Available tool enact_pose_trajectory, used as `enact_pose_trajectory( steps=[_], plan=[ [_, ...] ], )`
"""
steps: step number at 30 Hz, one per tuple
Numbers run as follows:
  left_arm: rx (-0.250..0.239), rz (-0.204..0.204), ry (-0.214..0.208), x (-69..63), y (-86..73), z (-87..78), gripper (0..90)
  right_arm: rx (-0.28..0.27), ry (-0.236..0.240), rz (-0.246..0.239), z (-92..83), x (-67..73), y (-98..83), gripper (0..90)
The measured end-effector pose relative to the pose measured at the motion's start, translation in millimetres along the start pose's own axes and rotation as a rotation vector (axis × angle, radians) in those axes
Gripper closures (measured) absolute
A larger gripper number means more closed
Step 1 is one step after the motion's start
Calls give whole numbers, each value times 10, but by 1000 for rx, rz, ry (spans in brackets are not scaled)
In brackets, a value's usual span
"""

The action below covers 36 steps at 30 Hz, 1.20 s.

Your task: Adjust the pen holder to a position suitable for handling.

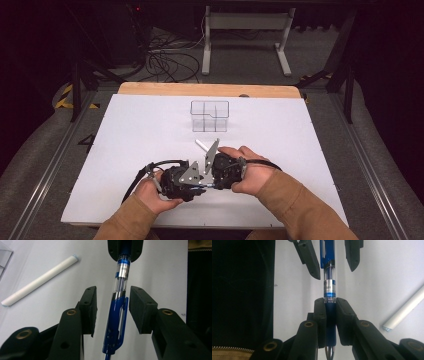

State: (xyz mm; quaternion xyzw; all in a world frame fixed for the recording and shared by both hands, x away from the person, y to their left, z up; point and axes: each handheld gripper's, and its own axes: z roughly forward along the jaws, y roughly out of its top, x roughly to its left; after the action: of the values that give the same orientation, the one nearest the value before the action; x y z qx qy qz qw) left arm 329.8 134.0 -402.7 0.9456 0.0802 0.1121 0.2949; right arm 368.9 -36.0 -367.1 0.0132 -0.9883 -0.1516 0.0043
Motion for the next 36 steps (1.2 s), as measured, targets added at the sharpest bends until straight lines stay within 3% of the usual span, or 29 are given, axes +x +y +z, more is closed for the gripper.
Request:
enact_pose_trajectory(
  steps=[3, 6, 16, 25, 26, 28, 29, 31, 36],
  plan=[
    [7, 3, 1, -12, 3, -1, 713, -11, -5, 11, 5, 3, 15, 800],
    [22, 15, -2, -19, 8, 8, 737, -18, -3, 12, 10, 5, 19, 800],
    [40, 16, -16, -28, 13, 57, 749, -95, 6, 9, -65, 4, 22, 800],
    [53, 25, -49, -23, 14, 59, 760, -94, 19, 6, -37, 15, 18, 797],
    [56, 25, -50, -21, 13, 56, 761, -94, 22, 10, -37, 16, 13, 786],
    [64, 29, -48, -12, 7, 53, 762, -134, -12, 44, -55, 15, -20, 631],
    [64, 24, -50, -6, 1, 48, 762, -134, -12, 44, -55, 15, -20, 631],
    [64, 19, -45, 17, -10, 28, 762, -210, -44, 57, -65, -1, -77, 527],
    [36, -8, -39, 94, -46, -44, 762, -357, -133, 97, -122, -13, -278, 398]
  ],
)
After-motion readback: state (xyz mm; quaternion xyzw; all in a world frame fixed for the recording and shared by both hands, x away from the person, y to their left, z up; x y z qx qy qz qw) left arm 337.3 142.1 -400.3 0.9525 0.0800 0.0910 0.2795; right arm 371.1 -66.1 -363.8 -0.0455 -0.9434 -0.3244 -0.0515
